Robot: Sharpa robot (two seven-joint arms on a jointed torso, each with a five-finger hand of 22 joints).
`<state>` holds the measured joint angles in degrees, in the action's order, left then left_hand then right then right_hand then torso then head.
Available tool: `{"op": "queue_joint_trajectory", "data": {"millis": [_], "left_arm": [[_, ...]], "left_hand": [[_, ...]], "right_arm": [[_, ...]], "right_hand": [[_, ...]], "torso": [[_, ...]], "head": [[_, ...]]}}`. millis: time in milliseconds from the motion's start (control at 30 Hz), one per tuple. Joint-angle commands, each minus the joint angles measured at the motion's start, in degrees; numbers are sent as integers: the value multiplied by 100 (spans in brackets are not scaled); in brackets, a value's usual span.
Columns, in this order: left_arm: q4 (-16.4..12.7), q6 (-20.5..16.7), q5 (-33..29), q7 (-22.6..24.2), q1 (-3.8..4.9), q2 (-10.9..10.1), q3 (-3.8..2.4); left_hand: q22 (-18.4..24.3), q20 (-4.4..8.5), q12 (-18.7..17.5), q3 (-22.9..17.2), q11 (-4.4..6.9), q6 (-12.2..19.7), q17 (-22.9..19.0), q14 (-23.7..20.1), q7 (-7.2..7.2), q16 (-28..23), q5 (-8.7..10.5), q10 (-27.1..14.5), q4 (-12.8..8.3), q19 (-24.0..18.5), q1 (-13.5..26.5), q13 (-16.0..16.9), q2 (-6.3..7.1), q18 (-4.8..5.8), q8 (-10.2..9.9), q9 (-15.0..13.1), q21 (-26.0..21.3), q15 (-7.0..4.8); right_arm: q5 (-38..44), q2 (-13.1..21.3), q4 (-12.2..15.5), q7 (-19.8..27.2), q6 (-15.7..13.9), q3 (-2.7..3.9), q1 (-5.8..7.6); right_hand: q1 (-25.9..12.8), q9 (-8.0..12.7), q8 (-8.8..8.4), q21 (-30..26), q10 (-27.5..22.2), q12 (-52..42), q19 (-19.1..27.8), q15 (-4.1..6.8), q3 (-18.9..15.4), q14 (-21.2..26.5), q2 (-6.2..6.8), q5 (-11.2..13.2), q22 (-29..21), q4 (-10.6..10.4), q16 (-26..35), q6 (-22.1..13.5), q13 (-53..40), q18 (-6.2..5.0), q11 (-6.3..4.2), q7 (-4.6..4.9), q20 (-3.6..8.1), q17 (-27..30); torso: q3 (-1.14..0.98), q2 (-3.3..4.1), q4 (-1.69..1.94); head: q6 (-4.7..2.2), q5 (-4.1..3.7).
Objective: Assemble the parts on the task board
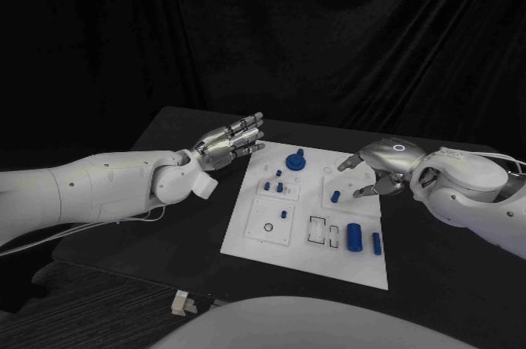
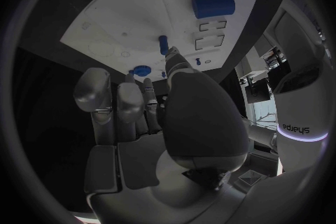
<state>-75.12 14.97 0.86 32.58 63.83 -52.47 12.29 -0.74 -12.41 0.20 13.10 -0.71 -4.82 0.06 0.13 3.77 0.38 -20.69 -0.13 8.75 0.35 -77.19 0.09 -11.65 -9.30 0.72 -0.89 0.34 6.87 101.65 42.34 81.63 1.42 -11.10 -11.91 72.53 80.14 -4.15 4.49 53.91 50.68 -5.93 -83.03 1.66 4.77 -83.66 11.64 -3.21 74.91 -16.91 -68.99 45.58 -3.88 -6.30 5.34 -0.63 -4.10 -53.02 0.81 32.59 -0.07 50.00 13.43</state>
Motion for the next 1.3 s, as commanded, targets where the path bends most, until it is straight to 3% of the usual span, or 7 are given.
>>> {"op": "queue_joint_trajectory", "data": {"millis": [33,200,367,500,800,1000,1300], "left_arm": [[-8,103,-39,167,-9,16,-6],[-10,128,-39,158,-12,17,-5],[-9,147,-39,148,-14,20,-5],[-3,168,-39,133,-16,29,-5],[-2,173,-39,98,-22,41,-5],[0,178,-39,80,-26,49,-5],[9,198,-39,41,-31,60,-5]], "left_hand": [[-7,-33,-16,-13,-34,-1,-6,-13,-41,-38,-29,17,-34,-12,1,-6,-29,-49,28,-5,-9,-9],[-7,-31,-16,-10,-33,3,-6,-13,-40,-38,-37,16,-36,-11,1,-7,-27,-50,27,-4,-8,-12],[-7,-31,-17,-9,-33,7,-6,-13,-39,-38,-46,16,-39,-11,-1,-7,-29,-52,26,-4,-8,-12],[-8,-32,-17,-11,-34,9,-6,-13,-38,-38,-60,15,-46,-11,-7,-7,-35,-55,26,-3,-8,-4],[-6,-35,-18,-17,-33,9,-6,-13,-41,-38,-75,14,-56,-11,-16,-8,-47,-57,26,-3,-8,4],[-8,-36,-19,-21,-34,10,-6,-13,-43,-38,-84,14,-62,-11,-22,-8,-56,-58,25,-3,-8,8],[-8,-43,-19,-29,-26,-3,-6,-13,-80,-38,-103,14,-82,-10,-37,-8,-74,-59,28,-5,-8,19]], "right_arm": [[-110,-46,-101,41,166,1,-80],[-132,-150,-235,152,139,1,-183],[-140,-250,-342,229,133,1,-273],[-142,-338,-451,281,67,2,-370],[-144,-483,-625,335,-192,2,-495],[-250,-547,-678,359,-242,2,-525],[-349,-658,-766,419,-300,2,-583]], "right_hand": [[-9,-26,64,1,95,-22,-45,29,51,-57,-61,12,541,5,30,176,9,-13,-14,64,22,16],[87,-39,89,-6,221,-60,-53,35,135,-74,-167,-64,542,32,6,296,5,-10,-25,200,28,-14],[330,-42,81,-24,327,-84,-61,49,260,-80,-336,-586,546,168,-4,377,7,-8,-42,303,40,-16],[446,-39,63,-35,431,-119,-65,48,313,-82,-425,-741,552,311,-14,406,0,-5,-43,347,42,-22],[439,-15,2,-52,569,-169,-66,-7,316,-77,-478,-725,557,386,-8,341,-5,2,-33,392,11,0],[403,-7,-16,-42,691,-205,-71,-68,303,-75,-505,-666,567,424,-18,333,-6,11,-45,503,-33,-4],[407,-48,63,-59,1009,-312,-70,-99,338,-68,-581,-703,581,509,-40,518,-31,2,-77,575,-78,-9]], "torso": [[0,-2,-9],[-12,12,-10],[-7,10,-17],[-6,9,-6],[-2,8,-2],[-2,8,-5],[-5,9,-8]], "head": [[0,-7],[0,9],[0,22],[0,13],[0,22],[0,9],[0,31]]}}
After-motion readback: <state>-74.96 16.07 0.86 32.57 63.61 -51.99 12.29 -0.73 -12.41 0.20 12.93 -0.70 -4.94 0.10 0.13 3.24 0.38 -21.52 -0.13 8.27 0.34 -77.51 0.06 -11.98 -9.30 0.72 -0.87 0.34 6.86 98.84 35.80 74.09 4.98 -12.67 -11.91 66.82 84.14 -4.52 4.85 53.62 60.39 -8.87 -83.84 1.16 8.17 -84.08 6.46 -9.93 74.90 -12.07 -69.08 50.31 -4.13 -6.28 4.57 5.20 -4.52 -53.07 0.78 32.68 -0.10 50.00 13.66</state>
